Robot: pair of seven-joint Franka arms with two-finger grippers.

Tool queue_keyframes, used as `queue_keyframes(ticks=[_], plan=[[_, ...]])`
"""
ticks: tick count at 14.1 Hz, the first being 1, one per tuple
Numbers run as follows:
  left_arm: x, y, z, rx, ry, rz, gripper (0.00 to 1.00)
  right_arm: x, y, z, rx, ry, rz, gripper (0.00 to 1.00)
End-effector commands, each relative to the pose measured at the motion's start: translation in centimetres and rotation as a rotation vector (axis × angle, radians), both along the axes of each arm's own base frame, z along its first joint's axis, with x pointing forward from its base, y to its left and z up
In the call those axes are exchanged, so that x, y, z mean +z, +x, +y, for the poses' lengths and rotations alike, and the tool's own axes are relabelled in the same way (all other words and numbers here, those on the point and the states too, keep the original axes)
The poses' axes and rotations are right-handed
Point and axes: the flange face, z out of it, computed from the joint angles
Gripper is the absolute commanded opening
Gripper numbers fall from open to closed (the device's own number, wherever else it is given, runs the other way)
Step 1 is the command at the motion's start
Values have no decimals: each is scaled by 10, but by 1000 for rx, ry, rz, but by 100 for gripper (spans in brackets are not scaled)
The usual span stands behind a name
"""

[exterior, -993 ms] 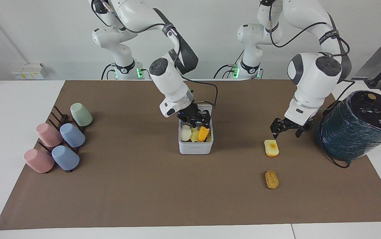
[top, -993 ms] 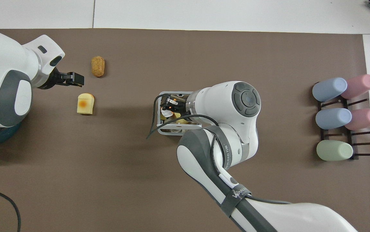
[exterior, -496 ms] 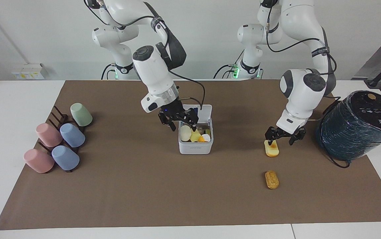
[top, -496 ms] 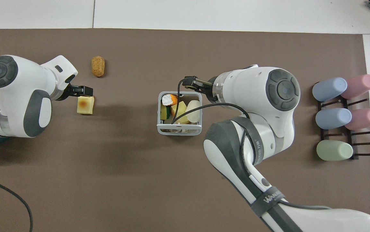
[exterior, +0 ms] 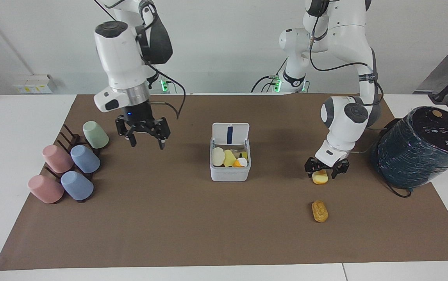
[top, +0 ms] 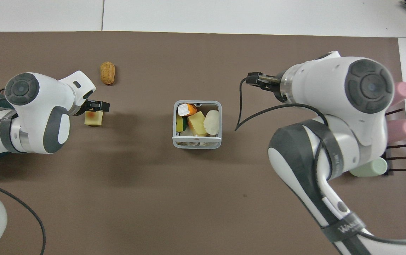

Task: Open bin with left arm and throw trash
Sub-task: 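Grasp the toast slice with the left gripper while the right gripper retracts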

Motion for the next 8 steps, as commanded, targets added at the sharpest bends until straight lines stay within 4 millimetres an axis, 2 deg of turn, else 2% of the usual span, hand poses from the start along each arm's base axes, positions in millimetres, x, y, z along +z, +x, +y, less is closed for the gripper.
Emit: queue_keyframes(ticks=[1, 2, 3, 4, 5, 7, 8], plan=[[-7, -3, 5, -33, 14, -7, 97, 28, -18, -46, 35, -50, 69, 100], [-8, -4, 6, -36, 14, -4, 85, 39, -22, -60, 34, -60, 108, 100], [-8, -4, 6, -36, 15, -4, 61, 49, -24, -74, 30, -64, 133, 100], [-10, -5, 7, -37, 15, -1, 46, 56, -25, -86, 38, -66, 139, 100], [-10, -6, 7, -37, 15, 0, 31, 59, -25, -90, 54, -65, 143, 100], [-8, -4, 7, -40, 17, 2, 1, 60, -28, -122, 10, -52, 163, 100], [-4, -1, 7, -38, 16, 2, 0, 58, -33, -130, 13, -50, 194, 100]])
